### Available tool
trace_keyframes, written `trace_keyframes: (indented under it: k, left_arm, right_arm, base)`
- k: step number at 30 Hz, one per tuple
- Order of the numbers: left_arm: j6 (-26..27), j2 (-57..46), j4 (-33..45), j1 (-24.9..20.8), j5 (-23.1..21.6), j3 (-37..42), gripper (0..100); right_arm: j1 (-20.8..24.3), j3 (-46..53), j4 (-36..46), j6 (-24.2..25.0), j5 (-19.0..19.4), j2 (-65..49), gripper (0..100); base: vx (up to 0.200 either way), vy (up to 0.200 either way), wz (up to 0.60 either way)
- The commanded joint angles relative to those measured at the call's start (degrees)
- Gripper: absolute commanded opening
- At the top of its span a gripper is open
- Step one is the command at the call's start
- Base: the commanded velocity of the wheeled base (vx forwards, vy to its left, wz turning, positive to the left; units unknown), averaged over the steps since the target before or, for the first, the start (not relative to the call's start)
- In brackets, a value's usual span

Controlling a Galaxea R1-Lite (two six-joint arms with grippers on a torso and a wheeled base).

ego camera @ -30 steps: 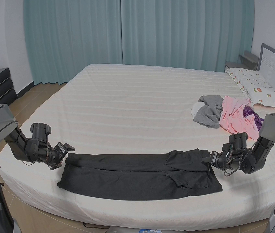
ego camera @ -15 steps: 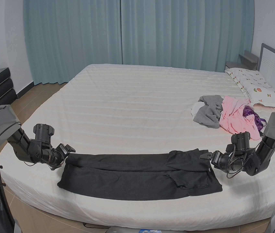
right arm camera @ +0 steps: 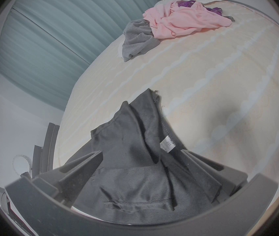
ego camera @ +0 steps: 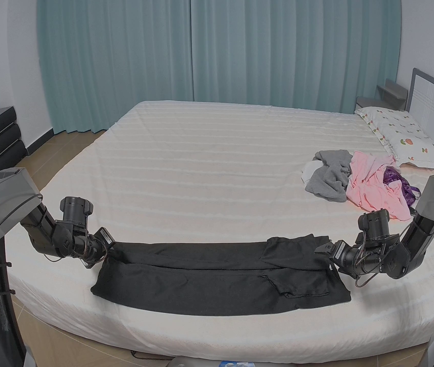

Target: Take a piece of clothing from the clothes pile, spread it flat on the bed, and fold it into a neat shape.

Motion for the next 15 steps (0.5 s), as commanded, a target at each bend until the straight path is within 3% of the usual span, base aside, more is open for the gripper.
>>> trace_keyframes:
  k: [1, 7, 15]
  left_arm:
    - [0.0, -0.8, 0.0, 0.2, 0.9, 0.2, 0]
    - [0.0, -3.2, 0.0, 0.1, 2.4, 0.7, 0]
    - [0.0, -3.6, 0.0, -0.1, 2.4, 0.8, 0]
  right_arm:
    - [1.2, -0.3, 0.3, 0.8, -0.6, -0.5, 100]
    - [1.6, -1.9, 1.0, 2.6, -3.5, 0.4, 100]
    - [2.5, -5.6, 5.4, 5.4, -3.6, 1.5, 100]
  base:
    - [0.0, 0.0, 0.0]
    - [0.0, 0.0, 0.0]
    - [0.0, 0.0, 0.0]
